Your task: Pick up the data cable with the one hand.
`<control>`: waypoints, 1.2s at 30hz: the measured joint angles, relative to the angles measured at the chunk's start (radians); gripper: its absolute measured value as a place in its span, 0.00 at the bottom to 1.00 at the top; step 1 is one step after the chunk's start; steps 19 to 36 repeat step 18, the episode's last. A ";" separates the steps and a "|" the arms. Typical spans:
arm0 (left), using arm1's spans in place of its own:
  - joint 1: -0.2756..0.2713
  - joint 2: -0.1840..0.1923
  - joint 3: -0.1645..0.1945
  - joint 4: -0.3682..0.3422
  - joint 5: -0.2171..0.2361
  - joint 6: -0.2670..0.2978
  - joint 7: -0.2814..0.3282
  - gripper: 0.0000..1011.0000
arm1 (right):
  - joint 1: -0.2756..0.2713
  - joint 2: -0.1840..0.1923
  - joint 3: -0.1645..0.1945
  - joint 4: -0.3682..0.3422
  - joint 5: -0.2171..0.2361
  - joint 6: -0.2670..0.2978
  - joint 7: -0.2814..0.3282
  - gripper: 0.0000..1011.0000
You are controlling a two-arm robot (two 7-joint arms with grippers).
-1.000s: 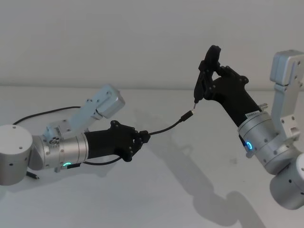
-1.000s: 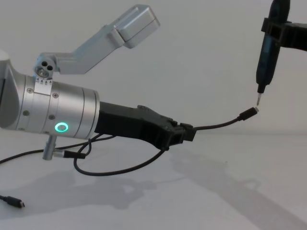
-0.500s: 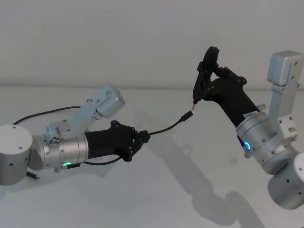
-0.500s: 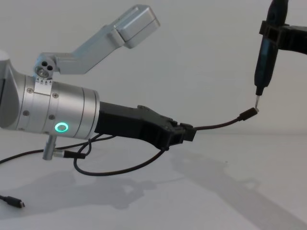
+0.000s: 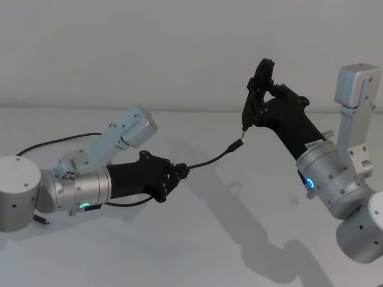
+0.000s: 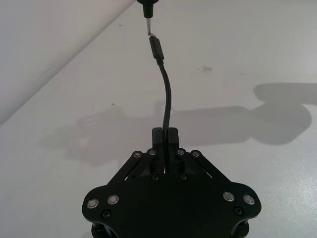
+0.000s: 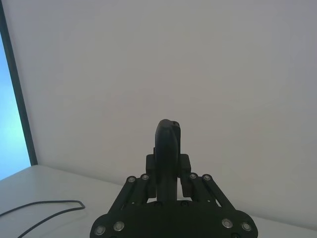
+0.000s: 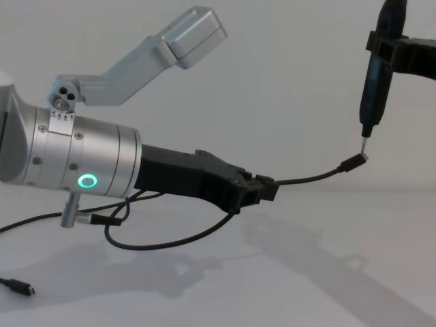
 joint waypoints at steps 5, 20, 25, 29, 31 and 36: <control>0.000 0.000 0.000 0.000 0.000 0.000 0.000 0.05 | 0.000 0.000 0.000 0.000 -0.001 0.000 0.000 0.27; 0.000 0.000 0.000 0.000 0.000 0.000 0.000 0.05 | -0.001 -0.001 -0.001 -0.001 -0.003 -0.001 0.000 0.27; 0.000 0.000 0.000 0.000 0.000 0.000 0.000 0.05 | -0.001 -0.001 -0.001 -0.001 -0.003 -0.001 0.000 0.27; 0.000 0.000 0.000 0.000 0.000 0.000 0.000 0.05 | -0.001 -0.001 -0.001 -0.001 -0.003 -0.001 0.000 0.27; 0.000 0.000 0.000 0.000 0.000 0.000 0.000 0.05 | -0.001 -0.001 -0.001 -0.001 -0.003 -0.001 0.000 0.27; 0.000 0.000 0.000 0.000 0.000 0.000 0.000 0.05 | -0.001 -0.001 -0.001 -0.001 -0.003 -0.001 0.000 0.27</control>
